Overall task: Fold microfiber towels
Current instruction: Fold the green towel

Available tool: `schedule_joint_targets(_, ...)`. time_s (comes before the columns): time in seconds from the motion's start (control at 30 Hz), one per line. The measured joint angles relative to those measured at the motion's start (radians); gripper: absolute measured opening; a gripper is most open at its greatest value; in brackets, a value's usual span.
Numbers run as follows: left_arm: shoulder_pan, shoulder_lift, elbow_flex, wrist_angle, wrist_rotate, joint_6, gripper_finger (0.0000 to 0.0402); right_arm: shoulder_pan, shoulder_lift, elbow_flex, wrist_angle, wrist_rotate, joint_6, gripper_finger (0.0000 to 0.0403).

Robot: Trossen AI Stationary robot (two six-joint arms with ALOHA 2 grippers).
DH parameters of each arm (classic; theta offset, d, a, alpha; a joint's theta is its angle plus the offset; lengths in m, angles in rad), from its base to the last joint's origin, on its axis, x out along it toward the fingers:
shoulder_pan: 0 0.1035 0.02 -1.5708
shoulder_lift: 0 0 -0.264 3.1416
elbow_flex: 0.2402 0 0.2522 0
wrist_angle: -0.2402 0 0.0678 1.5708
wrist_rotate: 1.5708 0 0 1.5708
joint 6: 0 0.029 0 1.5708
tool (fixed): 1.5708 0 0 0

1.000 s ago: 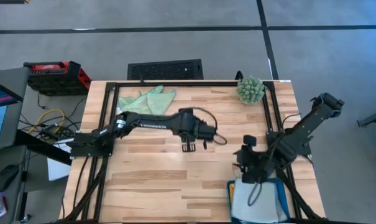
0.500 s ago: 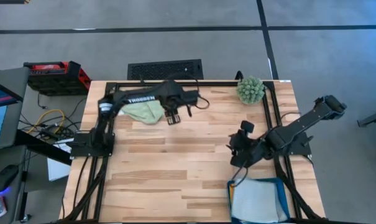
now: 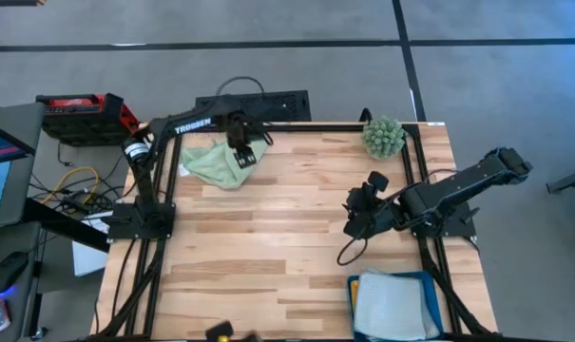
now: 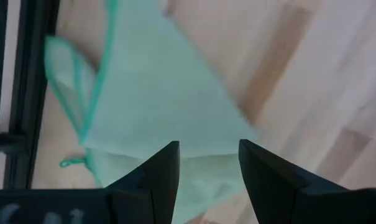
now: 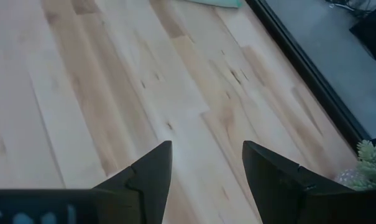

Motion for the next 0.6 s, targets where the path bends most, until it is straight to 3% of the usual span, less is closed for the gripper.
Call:
schedule_joint_targets(0.4, 0.199, 0.002, -0.100, 0.261, 0.008, 0.059, 0.0158, -0.006, 0.000, 0.000, -0.004, 0.000, 0.000, 0.0218)
schedule_joint_targets(0.6, 0.242, 0.003, -0.112, 0.259, 0.001, 0.046, 0.0158, -0.006, 0.000, 0.000, -0.004, 0.000, 0.000, 0.0218)
